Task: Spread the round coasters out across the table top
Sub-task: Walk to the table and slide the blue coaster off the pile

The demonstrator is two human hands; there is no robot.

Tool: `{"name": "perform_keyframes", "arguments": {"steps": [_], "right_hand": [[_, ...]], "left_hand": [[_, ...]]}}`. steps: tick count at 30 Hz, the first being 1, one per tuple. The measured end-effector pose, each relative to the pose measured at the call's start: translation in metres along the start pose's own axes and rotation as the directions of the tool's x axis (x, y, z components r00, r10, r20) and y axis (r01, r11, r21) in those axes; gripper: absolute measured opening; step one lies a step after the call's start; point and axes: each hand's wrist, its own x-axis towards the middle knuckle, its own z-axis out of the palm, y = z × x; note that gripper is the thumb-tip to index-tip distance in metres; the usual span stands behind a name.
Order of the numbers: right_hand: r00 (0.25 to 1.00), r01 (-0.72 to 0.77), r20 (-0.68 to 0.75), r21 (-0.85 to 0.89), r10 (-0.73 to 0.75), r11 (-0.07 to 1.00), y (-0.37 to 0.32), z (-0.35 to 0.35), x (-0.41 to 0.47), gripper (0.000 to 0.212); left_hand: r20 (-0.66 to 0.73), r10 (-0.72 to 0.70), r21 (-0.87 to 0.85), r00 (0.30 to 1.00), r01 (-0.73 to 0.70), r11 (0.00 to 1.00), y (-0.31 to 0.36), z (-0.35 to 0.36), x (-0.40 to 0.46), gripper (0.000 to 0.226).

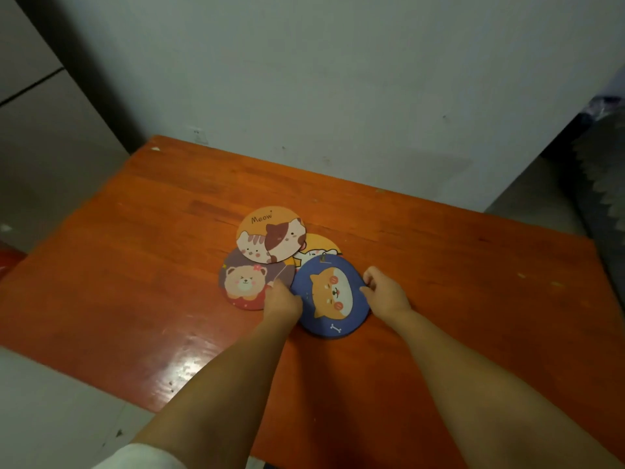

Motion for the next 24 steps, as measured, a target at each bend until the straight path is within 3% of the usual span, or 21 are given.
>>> {"name": "perform_keyframes", "arguments": {"steps": [4, 9, 12, 16, 19, 22, 24], "right_hand": [[0.996, 0.064, 0.058, 0.170, -0.075, 0.983, -0.003, -0.014, -0.006, 0.012], [0.993, -0.019, 0.111, 0.377, -0.025, 0.926, -0.011, -0.028, -0.012, 0.013], [0.993, -0.058, 0.117, 0.409, 0.011, 0.911, -0.011, -0.030, -0.015, 0.016], [0.993, -0.092, 0.111, 0.412, 0.050, 0.907, -0.015, -0.024, -0.016, 0.008], [0.992, -0.089, 0.113, 0.402, 0.047, 0.911, -0.031, -0.012, -0.014, 0.008], [0.991, -0.061, 0.134, 0.386, 0.010, 0.921, -0.059, 0.008, -0.012, 0.009], [0.987, -0.016, 0.153, 0.353, -0.041, 0.935, -0.082, 0.026, -0.012, 0.008]], "left_hand": [[0.015, 0.025, -0.025, 1.000, -0.024, 0.999, -0.002, 0.003, -0.009, 0.023], [0.000, 0.017, -0.210, 1.000, -0.017, 0.978, -0.007, -0.002, -0.012, 0.012], [-0.032, -0.012, -0.371, 0.999, 0.000, 0.928, -0.007, -0.010, -0.017, 0.029], [-0.055, -0.040, -0.438, 0.998, 0.012, 0.899, -0.007, -0.026, -0.023, 0.042], [-0.073, -0.043, -0.468, 0.996, 0.004, 0.884, -0.016, -0.046, -0.023, 0.038], [-0.099, -0.070, -0.508, 0.993, 0.010, 0.861, -0.034, -0.078, -0.026, 0.015], [-0.138, -0.109, -0.536, 0.984, 0.018, 0.844, -0.052, -0.102, -0.024, 0.012]]}}
